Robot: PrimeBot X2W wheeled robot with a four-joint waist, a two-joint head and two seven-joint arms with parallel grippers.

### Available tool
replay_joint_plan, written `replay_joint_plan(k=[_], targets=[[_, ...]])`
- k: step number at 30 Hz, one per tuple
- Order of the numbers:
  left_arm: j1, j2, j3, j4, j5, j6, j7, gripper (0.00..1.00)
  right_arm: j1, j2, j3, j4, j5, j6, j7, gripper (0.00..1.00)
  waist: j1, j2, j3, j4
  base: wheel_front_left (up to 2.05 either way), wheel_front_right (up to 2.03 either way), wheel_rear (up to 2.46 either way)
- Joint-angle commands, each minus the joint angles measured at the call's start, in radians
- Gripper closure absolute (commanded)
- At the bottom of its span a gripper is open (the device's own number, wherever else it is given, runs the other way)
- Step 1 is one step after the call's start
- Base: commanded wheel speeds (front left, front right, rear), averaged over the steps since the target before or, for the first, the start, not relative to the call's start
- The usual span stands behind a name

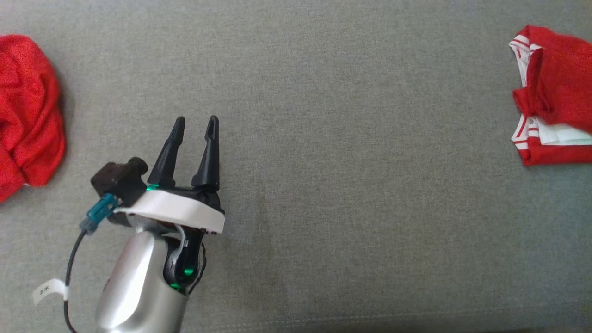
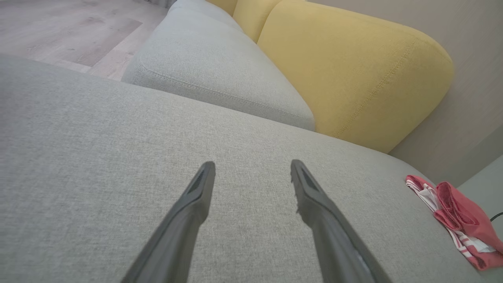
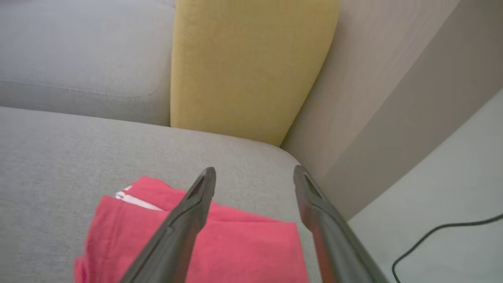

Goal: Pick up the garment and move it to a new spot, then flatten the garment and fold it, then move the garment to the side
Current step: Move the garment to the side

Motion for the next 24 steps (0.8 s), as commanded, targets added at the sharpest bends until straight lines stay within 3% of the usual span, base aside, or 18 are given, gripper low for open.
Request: replay_joint_plan(k=[1, 6, 13, 24], targets=[[-0.026, 0.010, 0.029, -0.030, 0.004, -0.004, -0.012, 0.00, -0.022, -0.013, 0.016, -0.043, 0.007, 0.007, -0.012, 0.00, 0.0000, 0.0000, -0.008, 0.003, 0.00, 0.00, 0.00], [-0.016, 0.010, 0.036, -0.032, -0.005, 0.001, -0.012, 0.00, -0.029, 0.054, 0.074, -0.118, 0.031, 0.007, -0.036, 0.00, 0.0000, 0.0000, -0.050, 0.010, 0.00, 0.00, 0.00], [0.015, 0.010, 0.051, -0.037, -0.013, 0.005, -0.012, 0.00, 0.024, 0.203, 0.162, -0.206, 0.071, 0.007, -0.080, 0.00, 0.0000, 0.0000, -0.129, 0.023, 0.00, 0.00, 0.00], [0.112, 0.010, 0.077, -0.031, 0.001, 0.007, -0.012, 0.00, 0.186, 0.391, 0.206, -0.203, 0.091, 0.007, -0.182, 0.00, 0.0000, 0.0000, -0.243, 0.018, 0.00, 0.00, 0.00]])
